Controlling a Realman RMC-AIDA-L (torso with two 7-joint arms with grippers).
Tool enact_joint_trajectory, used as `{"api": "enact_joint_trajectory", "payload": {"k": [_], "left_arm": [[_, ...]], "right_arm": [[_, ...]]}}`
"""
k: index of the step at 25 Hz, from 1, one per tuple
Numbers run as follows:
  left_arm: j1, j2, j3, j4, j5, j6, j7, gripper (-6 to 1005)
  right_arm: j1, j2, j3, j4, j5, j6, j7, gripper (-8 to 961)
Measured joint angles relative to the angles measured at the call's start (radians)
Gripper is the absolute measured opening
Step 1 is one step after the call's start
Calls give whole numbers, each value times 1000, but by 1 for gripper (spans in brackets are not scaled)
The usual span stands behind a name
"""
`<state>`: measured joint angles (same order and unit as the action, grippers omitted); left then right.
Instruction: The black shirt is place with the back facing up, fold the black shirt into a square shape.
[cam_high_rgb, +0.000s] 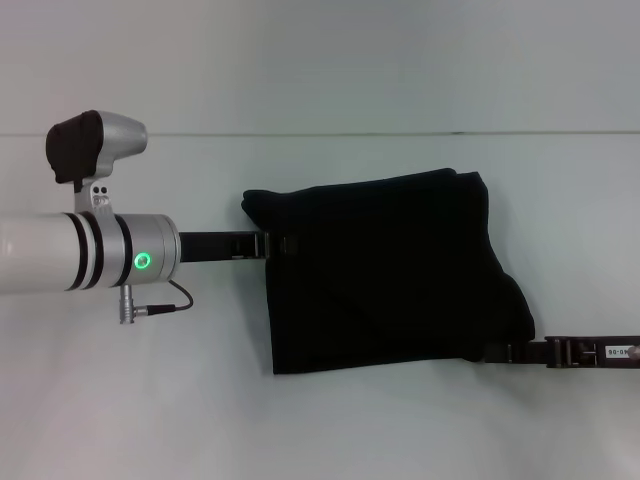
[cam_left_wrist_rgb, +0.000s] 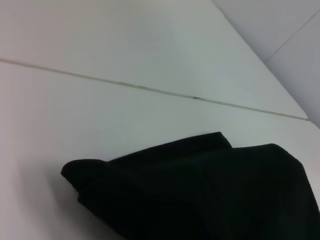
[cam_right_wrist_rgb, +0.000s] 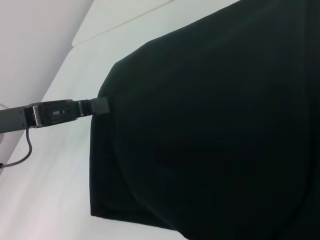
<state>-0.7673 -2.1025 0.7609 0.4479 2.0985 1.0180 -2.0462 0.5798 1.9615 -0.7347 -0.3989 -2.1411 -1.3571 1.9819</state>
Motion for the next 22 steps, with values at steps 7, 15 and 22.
{"api": "enact_joint_trajectory", "payload": {"k": [7,15,22], "left_arm": [[-3,4,0,0,1,1,1,90],[-3,4,0,-1,1,0,4,89],[-2,4,0,-2,1,0,1,89]], "right_arm": [[1,1,-6,-1,0,2,-15,415],[10,7,-6,0,0,16,-10,414],[15,16,-9,1,0,28,4,414]]}}
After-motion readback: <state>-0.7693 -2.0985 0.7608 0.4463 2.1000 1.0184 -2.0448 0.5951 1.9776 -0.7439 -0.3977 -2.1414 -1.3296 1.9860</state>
